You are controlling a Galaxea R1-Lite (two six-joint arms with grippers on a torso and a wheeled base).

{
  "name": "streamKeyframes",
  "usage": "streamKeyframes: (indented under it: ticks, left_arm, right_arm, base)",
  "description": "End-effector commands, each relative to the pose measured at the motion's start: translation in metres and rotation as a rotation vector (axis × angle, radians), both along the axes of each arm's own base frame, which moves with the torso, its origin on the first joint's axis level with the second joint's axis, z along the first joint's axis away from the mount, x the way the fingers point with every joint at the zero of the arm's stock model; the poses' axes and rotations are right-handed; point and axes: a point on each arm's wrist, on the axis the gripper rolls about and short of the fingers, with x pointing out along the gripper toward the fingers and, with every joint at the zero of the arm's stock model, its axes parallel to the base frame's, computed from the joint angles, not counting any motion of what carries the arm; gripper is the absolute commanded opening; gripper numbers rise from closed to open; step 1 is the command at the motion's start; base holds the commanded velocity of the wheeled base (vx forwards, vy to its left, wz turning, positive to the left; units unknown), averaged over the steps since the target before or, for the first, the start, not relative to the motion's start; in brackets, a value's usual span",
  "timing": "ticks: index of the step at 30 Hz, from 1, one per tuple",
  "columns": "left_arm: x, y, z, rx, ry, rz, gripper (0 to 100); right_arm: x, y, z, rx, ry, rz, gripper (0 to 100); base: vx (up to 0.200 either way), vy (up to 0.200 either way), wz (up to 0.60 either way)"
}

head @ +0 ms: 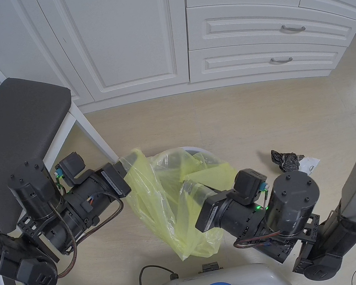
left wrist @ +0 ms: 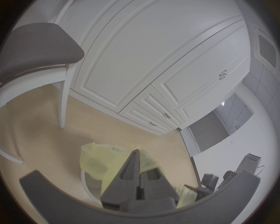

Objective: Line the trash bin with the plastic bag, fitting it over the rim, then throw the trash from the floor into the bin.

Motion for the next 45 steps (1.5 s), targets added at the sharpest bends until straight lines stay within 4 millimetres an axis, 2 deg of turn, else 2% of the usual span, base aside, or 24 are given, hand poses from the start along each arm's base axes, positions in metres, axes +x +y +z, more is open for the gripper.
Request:
streamKeyframes:
  ticks: [1, 6, 17, 25, 31, 35, 39, 45]
  left_arm:
    - [0.022, 0.001, -0.029, 0.019, 0.046, 0.037, 0]
    - [0.018, 0.003, -0.023, 0.009, 0.019, 0.04, 0]
    - [-0.009, 0.022, 0.016, -0.034, -0.096, 0.01, 0]
    - [-0.012, 0.028, 0.017, -0.031, -0.099, -0.024, 0]
    - [-0.01, 0.028, 0.016, -0.032, -0.097, -0.021, 0]
    - [-0.009, 0.034, 0.018, -0.032, -0.109, 0.001, 0]
    - [-0.007, 0.043, 0.02, -0.03, -0.115, 0.024, 0]
    - [-0.015, 0.066, 0.028, 0.018, -0.108, 0.034, 0]
  right_arm:
    - [0.016, 0.007, -0.038, -0.019, 0.087, 0.021, 0]
    - [0.023, 0.012, -0.052, 0.004, 0.138, 0.023, 0]
    - [0.026, 0.02, -0.051, 0.096, 0.184, 0.04, 0]
    - [0.032, 0.017, -0.051, 0.1, 0.181, 0.021, 0]
    - [0.048, 0.004, -0.05, 0.106, 0.175, 0.003, 0]
    - [0.053, 0.008, -0.056, 0.113, 0.18, -0.004, 0]
    - [0.057, 0.012, -0.058, 0.121, 0.175, -0.012, 0]
    - [0.053, 0.01, -0.043, 0.147, 0.152, -0.008, 0]
  base:
    - [0.0, 0.0, 0.0]
    - [0.0, 0.0, 0.0]
    - [0.0, 0.0, 0.0]
    - [0.0, 0.0, 0.0]
    - [0.0, 0.0, 0.0]
    - [0.0, 0.0, 0.0]
    - [0.0, 0.0, 0.0]
    - [0.0, 0.0, 0.0]
